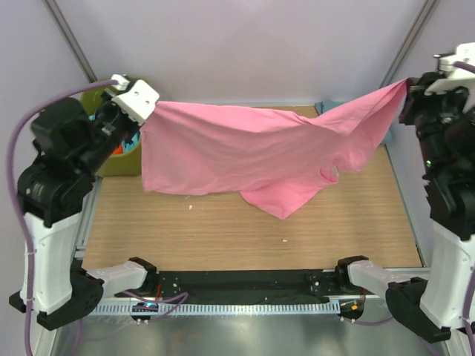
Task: Fold and stack the t-shirts
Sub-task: Flatten the tshirt out
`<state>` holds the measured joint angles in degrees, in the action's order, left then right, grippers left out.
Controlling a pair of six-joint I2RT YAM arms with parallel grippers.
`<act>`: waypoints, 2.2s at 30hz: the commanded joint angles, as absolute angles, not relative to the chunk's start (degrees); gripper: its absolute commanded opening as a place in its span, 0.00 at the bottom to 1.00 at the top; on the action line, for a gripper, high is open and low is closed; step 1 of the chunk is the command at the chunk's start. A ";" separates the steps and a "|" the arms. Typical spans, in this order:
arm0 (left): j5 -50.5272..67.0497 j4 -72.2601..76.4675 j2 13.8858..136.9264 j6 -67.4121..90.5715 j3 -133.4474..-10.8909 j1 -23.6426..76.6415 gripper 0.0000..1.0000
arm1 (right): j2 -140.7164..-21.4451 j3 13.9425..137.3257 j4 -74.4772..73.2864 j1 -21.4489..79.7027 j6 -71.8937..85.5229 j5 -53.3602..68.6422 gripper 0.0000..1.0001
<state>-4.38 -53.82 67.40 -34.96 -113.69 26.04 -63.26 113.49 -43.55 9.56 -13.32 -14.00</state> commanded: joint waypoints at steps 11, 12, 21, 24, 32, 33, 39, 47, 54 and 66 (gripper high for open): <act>1.23 -56.25 63.01 -30.76 -125.41 24.96 0.00 | -62.83 145.50 -47.82 7.65 -17.92 -11.60 0.01; 1.06 -56.25 63.63 -30.67 -128.64 24.87 0.00 | -64.06 146.94 -47.03 7.47 -18.71 -11.08 0.01; -2.02 -53.70 66.98 -33.39 -127.99 24.79 0.00 | -66.71 140.64 -35.25 6.59 -23.81 -9.50 0.01; -2.37 -53.61 64.52 -34.19 -116.40 24.79 0.00 | -65.31 131.08 -33.32 6.59 -24.61 -8.36 0.01; -2.81 -41.15 55.28 -35.16 -74.67 24.70 0.00 | -59.50 89.24 -27.25 6.59 -21.97 -0.71 0.01; -2.64 -38.96 55.89 -35.24 -72.71 24.09 0.00 | -59.94 86.77 -25.94 6.59 -22.06 -0.70 0.01; 4.04 -31.66 68.16 -35.16 -69.78 16.10 0.00 | -71.17 76.38 -16.29 6.68 -25.48 4.04 0.01; 2.47 -27.25 95.24 -35.95 -84.97 11.95 0.00 | -103.41 90.85 -7.11 5.89 -30.32 6.06 0.01; -1.31 -27.77 112.39 -33.23 -100.09 10.99 0.00 | -130.23 124.47 -13.34 5.27 -27.25 5.45 0.01; -7.64 -26.98 125.94 -28.74 -112.41 6.24 0.00 | -147.39 139.92 -7.30 5.63 -24.61 0.27 0.01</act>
<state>-4.93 -29.15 125.51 -30.50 -109.14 7.57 -147.04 135.41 -13.45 5.41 -26.41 2.55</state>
